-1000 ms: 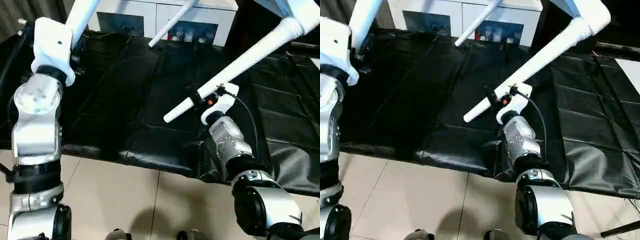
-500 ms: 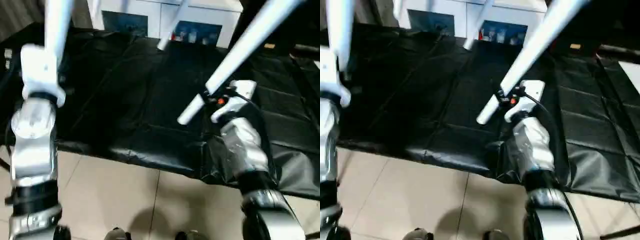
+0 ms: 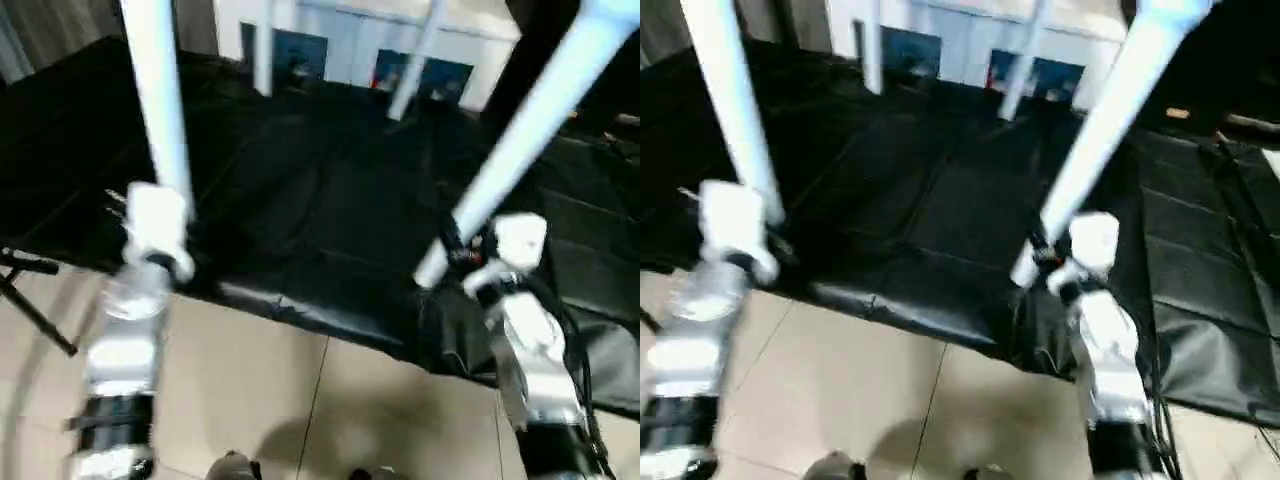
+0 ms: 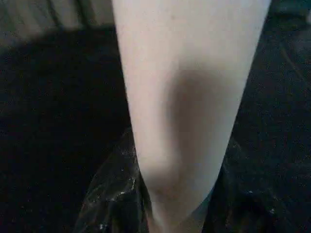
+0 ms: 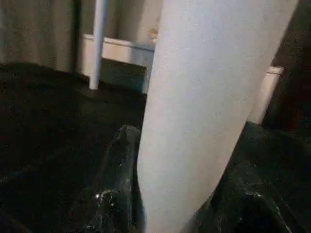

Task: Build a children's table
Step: Flip table

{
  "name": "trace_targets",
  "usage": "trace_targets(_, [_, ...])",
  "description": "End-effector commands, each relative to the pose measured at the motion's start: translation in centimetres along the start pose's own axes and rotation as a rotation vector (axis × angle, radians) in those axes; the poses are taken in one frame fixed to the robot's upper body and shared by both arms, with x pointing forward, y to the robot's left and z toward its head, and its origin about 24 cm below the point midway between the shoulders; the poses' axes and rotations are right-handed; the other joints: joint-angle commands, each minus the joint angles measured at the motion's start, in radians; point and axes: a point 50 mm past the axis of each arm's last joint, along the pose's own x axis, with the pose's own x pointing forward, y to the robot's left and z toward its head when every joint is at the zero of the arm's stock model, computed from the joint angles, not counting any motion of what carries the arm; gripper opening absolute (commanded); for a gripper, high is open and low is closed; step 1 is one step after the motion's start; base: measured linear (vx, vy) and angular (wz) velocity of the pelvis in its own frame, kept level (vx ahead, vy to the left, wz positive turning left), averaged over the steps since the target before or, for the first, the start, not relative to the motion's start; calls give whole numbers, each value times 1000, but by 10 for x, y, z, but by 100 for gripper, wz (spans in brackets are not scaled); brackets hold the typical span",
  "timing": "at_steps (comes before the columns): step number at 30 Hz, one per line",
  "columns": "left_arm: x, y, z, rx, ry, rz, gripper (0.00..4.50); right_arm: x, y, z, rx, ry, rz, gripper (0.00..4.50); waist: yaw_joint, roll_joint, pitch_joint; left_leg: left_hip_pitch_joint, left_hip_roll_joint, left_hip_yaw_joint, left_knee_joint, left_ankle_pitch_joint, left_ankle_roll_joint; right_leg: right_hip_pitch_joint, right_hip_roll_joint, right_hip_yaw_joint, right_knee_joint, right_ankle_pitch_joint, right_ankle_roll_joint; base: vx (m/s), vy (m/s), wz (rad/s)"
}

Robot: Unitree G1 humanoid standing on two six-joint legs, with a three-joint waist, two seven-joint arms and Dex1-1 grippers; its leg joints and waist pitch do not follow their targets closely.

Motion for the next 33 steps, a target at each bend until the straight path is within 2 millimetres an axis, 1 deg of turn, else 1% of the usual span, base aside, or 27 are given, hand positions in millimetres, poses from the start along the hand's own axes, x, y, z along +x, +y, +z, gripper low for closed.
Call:
trace_targets(1, [8,-9,42,89,-191,-36,145,-6,-10,-4,-200,47,10,154,-14,14,-80,31,17,-6,-91,-279,-8,42,-41,21,-82,-268,-116,0,0,0])
trace_targets(2, [14,-12,39,103,-172,-48,145,-7,-9,-8,-192,62,12,154,-17,14,-83,29,16,-9,-91,-282,-11,46,-43,20,-81,-273,-111,0,0,0])
trace_targets(3, [18,-14,37,116,-161,-50,145,-8,-7,-11,-189,72,16,154,-19,24,-84,34,17,-10,-90,-281,-11,43,-43,21,-78,-254,-116,0,0,0])
trace_targets(4, [21,-15,35,116,-156,-47,145,-8,-6,-14,-191,81,22,154,-22,21,-83,31,16,-10,-90,-279,-9,44,-42,21,-81,-246,-118,0,0,0])
trace_targets(5, [23,-15,34,122,-152,-45,145,-8,-5,-15,-191,84,21,154,-22,18,-85,35,16,-9,-89,-282,-6,43,-41,20,-81,-237,-124,0,0,0])
trace_targets(7, [32,-14,29,157,-129,-32,145,-8,-2,-23,-195,109,22,154,-24,24,-86,33,15,-10,-88,-265,-3,47,-43,20,-78,-207,-135,0,0,0])
trace_targets(9, [36,-13,28,163,-124,-20,145,-6,1,-27,-180,124,30,154,-27,21,-87,30,15,-12,-89,-260,-4,52,-44,19,-76,-197,-143,0,0,0])
trace_targets(10, [40,-12,28,175,-128,-15,145,-4,5,-32,-153,141,44,154,-30,32,-87,33,15,-12,-89,-263,-6,50,-44,19,-75,-187,-152,0,0,0])
trace_targets(11, [41,-11,28,176,-127,-15,145,-3,7,-33,-140,149,53,154,-37,26,-87,32,13,-12,-90,-275,-4,51,-42,17,-77,-193,-157,0,0,0])
trace_targets(12, [42,-10,28,174,-127,-10,145,-1,11,-36,-117,164,69,154,-39,30,-88,33,14,-14,-90,-281,-6,53,-43,17,-75,-195,-161,0,0,0])
trace_targets(13, [43,-9,28,172,-129,-8,145,0,13,-38,-105,172,79,154,-44,28,-88,30,17,-17,-93,-280,-9,57,-46,16,-73,-191,-168,0,0,0])
trace_targets(14, [43,-9,27,176,-128,-7,145,1,15,-39,-97,175,87,154,-43,29,-87,32,17,-16,-92,-284,-9,55,-45,15,-76,-195,-170,0,0,0])
trace_targets(15, [43,-7,27,167,-131,-11,201,2,22,-38,-74,170,141,210,-47,31,-86,33,19,-16,-93,-298,-7,56,-46,16,-75,-184,-183,0,0,0])
trace_targets(16, [41,-6,26,157,-131,-13,215,2,25,-37,-80,156,163,224,-48,31,-87,33,20,-16,-93,-296,-6,57,-46,16,-75,-179,-187,0,0,0])
trace_targets(17, [37,-5,23,144,-133,-22,215,1,28,-35,-67,137,177,224,-49,30,-89,35,22,-17,-93,-293,-4,56,-46,15,-74,-167,-195,0,0,0])
trace_targets(19, [34,-5,21,139,-131,-27,223,0,29,-35,-46,132,178,249,-52,29,-90,29,26,-18,-93,-281,5,63,-52,15,-70,-144,-210,0,0,0])
trace_targets(20, [30,-3,19,125,-143,-21,238,-1,29,-34,-25,119,176,263,-55,25,-90,30,23,-14,-90,-286,13,59,-49,16,-72,-147,-218,0,0,0])
trace_targets(21, [29,-2,18,119,-151,-15,253,-1,28,-33,-23,114,174,270,-54,22,-92,26,24,-15,-90,-260,18,65,-52,17,-68,-126,-224,0,0,0])
trace_targets(23, [24,2,16,119,-162,-7,259,-4,27,-31,0,98,156,273,-53,23,-93,26,26,-14,-88,-230,31,64,-51,16,-65,-97,-234,0,0,0])
trace_targets(24, [17,7,14,109,-180,10,272,-9,25,-26,31,70,129,294,-51,23,-91,28,28,-13,-88,-226,37,63,-51,17,-64,-91,-236,0,0,0])
trace_targets(26, [12,11,13,102,-200,27,297,-14,24,-22,45,46,109,312,-51,24,-89,28,29,-13,-91,-232,39,62,-49,17,-65,-97,-232,0,0,0])
trace_targets(27, [7,12,12,99,-209,29,302,-18,24,-19,46,29,99,314,-50,29,-87,30,30,-13,-93,-252,36,59,-50,17,-67,-118,-226,0,0,0])
trace_targets(28, [7,12,12,99,-209,29,302,-18,24,-19,46,29,99,314,-52,26,-85,28,31,-13,-96,-267,34,60,-49,18,-71,-136,-220,0,0,0])
trace_targets(29, [3,14,11,96,-217,30,315,-22,23,-17,48,19,89,345,-54,26,-83,32,29,-13,-97,-298,26,54,-46,17,-74,-183,-208,0,0,0])
trace_targets(30, [-4,15,11,81,-237,33,315,-27,20,-14,53,16,48,345,-53,32,-80,33,31,-15,-101,-334,13,53,-48,18,-81,-230,-195,0,0,0])
trace_targets(32, [-14,17,10,55,-270,39,341,-35,15,-11,50,12,-7,357,-54,29,-77,33,31,-16,-104,-389,-4,48,-48,19,-87,-307,-169,0,0,0])
trace_targets(33, [-24,20,9,53,-306,36,344,-42,13,-6,47,-6,-29,357,-55,39,-76,36,29,-19,-105,-422,-12,43,-45,19,-93,-347,-152,0,0,0])
